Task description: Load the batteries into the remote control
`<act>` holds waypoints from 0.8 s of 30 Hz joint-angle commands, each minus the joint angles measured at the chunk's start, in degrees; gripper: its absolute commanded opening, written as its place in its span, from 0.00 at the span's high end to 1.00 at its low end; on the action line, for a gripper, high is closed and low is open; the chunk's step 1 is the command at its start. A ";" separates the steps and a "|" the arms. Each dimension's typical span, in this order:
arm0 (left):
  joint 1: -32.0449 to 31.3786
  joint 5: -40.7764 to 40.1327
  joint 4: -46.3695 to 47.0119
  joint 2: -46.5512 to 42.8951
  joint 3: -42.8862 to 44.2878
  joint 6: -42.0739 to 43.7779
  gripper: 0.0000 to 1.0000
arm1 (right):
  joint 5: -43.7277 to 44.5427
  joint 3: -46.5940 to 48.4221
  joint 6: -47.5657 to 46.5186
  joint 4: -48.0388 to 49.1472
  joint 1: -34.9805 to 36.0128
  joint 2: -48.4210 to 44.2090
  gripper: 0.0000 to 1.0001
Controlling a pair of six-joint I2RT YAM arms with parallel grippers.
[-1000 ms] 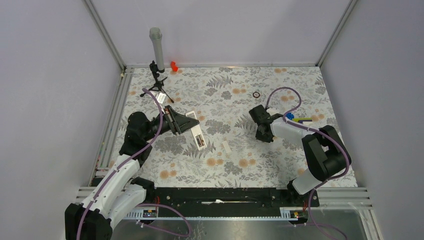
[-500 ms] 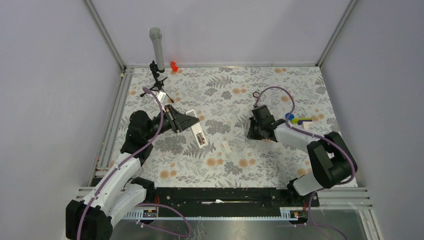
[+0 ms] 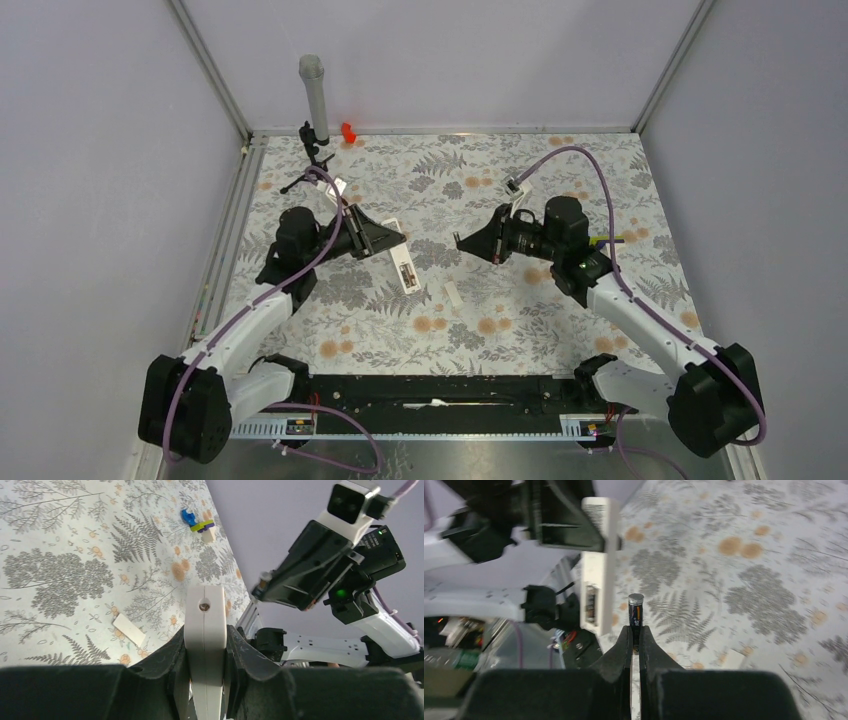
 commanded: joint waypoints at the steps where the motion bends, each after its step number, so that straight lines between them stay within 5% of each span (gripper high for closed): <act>1: -0.74 3.29 10.23 1.16 3.07 -3.92 1.00 | -16.89 2.34 2.86 7.10 0.28 -2.41 1.00; 8: -2.45 4.15 14.38 3.95 3.63 -5.28 1.00 | -22.73 5.70 2.86 4.19 0.79 -4.47 1.00; 17: -5.82 -9.49 24.61 10.49 0.03 -17.47 1.00 | 8.77 23.49 -1.75 -34.00 7.47 4.59 1.00; 24: -6.12 -9.50 31.69 17.32 -1.85 -22.77 1.00 | 25.53 31.22 -4.31 -45.50 16.79 11.04 1.00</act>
